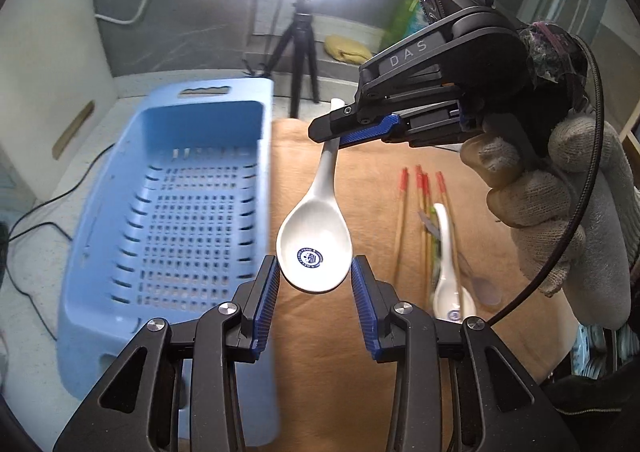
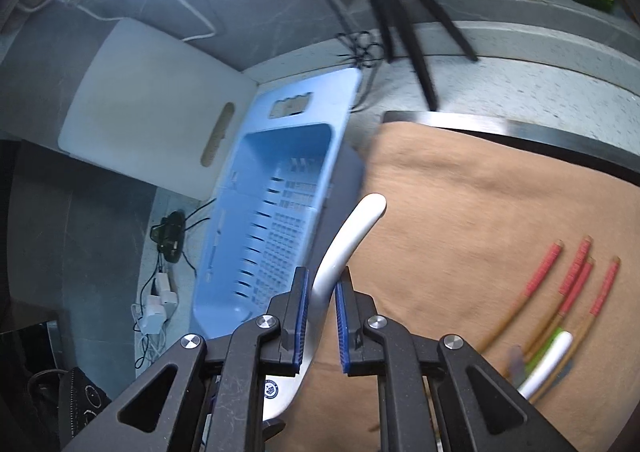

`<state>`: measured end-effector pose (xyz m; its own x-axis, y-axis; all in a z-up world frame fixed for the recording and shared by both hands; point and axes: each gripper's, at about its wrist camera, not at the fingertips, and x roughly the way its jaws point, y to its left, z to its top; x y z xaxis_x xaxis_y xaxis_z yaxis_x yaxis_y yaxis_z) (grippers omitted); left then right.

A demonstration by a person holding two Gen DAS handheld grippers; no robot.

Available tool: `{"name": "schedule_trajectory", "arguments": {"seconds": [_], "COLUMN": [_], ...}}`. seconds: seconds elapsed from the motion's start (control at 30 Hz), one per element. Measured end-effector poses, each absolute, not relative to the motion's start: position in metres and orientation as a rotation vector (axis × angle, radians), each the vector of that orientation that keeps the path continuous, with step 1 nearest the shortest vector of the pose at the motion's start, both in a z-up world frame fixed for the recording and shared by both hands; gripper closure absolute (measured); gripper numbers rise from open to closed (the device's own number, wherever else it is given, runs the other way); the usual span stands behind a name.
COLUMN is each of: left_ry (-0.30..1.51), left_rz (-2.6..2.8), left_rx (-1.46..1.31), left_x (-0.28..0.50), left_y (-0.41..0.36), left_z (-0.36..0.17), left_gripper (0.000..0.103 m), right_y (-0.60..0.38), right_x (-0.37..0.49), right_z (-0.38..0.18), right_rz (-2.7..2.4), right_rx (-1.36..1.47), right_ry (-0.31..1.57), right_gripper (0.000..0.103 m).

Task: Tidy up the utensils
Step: 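Carry the white spoon with the left tool into the blue basket and release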

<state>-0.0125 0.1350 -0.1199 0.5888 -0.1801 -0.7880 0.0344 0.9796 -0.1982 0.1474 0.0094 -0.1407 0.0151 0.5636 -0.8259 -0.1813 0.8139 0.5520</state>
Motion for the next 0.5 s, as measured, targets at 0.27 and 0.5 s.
{"name": "schedule_trajectory", "arguments": {"seconds": [0.27,0.5], "left_ry": [0.955,1.017], "left_rz": [-0.051,-0.058], "left_rx": [-0.211,-0.204], "left_x": [-0.012,-0.005], "left_y": [0.189,0.203], "left_z": [-0.132,-0.151], "left_gripper": [0.068,0.069], "right_y": [0.082,0.112], "right_x": [0.157,0.164], "right_z": [-0.16,-0.191], "right_rz": [0.646,0.627], "right_rx": [0.266,0.218], "right_ry": [1.475,1.541], "right_gripper": [0.092,0.092]}}
